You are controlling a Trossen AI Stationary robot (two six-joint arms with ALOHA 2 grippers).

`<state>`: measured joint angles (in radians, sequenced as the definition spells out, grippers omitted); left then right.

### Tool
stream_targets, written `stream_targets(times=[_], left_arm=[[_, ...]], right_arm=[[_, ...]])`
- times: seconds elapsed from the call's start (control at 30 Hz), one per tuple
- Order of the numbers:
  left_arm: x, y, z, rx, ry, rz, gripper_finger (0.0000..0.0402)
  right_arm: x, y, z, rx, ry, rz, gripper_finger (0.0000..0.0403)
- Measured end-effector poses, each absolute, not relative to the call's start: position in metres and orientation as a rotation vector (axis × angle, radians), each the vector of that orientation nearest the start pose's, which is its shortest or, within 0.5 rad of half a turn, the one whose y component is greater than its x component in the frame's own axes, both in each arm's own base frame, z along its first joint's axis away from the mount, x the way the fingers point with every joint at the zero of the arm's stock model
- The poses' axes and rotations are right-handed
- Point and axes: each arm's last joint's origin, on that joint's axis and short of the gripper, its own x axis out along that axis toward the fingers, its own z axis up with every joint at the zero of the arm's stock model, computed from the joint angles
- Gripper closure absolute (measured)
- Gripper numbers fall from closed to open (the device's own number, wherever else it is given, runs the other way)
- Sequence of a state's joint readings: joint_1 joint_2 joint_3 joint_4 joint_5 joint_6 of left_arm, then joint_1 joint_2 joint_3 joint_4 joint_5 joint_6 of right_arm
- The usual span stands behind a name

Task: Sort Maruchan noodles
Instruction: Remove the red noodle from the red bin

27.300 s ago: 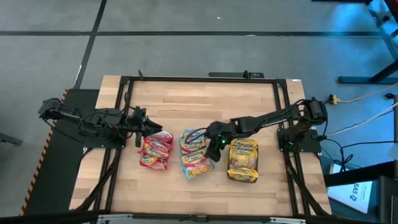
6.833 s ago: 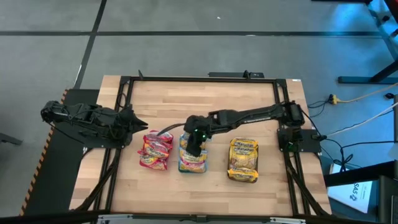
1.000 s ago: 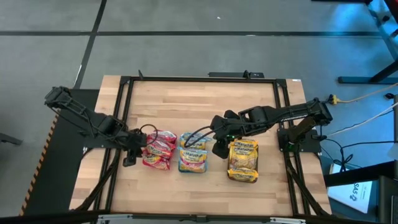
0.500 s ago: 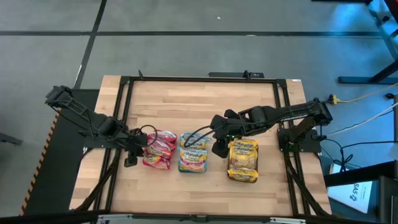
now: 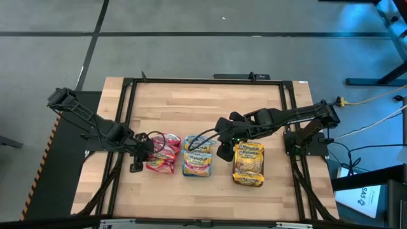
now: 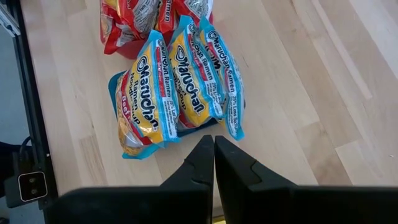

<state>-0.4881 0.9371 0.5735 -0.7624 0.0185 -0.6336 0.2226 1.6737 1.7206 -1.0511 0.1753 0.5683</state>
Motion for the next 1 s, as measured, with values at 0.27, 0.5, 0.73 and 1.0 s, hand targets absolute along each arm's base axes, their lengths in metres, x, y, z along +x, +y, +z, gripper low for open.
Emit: stream_targets(times=[0.27, 0.5, 0.73, 1.0], left_arm=[[0.137, -0.073, 0.199, -0.281, 1.182, -0.099, 0.0378], [0.138, -0.074, 0.199, -0.273, 1.171, -0.128, 0.04], [0.142, -0.077, 0.215, -0.288, 1.133, -0.177, 0.0401], [0.146, -0.078, 0.249, -0.239, 1.05, -0.2, 0.0401]], right_arm=[[0.333, 0.07, 0.356, 0.296, 0.968, -0.225, 0.0388], [0.332, 0.07, 0.356, 0.294, 0.975, -0.226, 0.0388], [0.331, 0.07, 0.355, 0.291, 0.986, -0.229, 0.0388], [0.331, 0.07, 0.355, 0.292, 0.986, -0.23, 0.0388]])
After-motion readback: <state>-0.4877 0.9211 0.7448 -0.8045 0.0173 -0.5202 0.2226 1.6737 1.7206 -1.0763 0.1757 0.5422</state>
